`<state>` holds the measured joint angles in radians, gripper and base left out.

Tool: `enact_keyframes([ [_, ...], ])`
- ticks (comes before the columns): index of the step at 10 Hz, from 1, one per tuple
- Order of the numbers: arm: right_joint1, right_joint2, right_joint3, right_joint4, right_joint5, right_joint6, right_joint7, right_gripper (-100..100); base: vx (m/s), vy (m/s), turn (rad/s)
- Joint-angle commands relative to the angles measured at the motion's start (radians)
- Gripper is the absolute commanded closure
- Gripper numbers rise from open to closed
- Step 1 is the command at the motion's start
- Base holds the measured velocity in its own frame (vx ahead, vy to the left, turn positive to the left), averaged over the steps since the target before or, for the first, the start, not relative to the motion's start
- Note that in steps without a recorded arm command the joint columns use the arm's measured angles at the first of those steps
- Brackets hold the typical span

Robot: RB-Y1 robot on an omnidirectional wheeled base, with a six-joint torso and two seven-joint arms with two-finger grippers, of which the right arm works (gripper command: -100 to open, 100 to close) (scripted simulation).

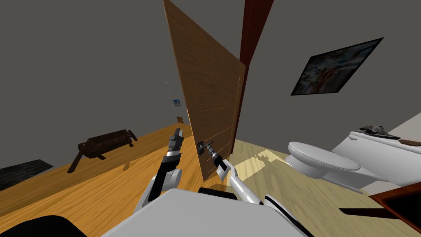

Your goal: Push the door open

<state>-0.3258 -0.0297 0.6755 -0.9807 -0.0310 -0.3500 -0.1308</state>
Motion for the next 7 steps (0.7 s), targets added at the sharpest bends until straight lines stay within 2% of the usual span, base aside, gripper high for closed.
enact_keyframes([
  [1,-0.013,-0.015,-0.033,0.021,0.001,-0.003,-0.001,100,0.028,0.102,-0.013],
  [5,-0.025,-0.026,-0.087,0.045,0.013,-0.011,0.000,100,0.029,0.100,0.009],
  [6,-0.025,-0.026,-0.087,0.045,0.013,-0.011,0.000,100,0.025,0.064,-0.013],
  [7,-0.028,-0.028,-0.102,0.052,0.017,-0.013,0.001,100,0.030,0.059,0.002],
])
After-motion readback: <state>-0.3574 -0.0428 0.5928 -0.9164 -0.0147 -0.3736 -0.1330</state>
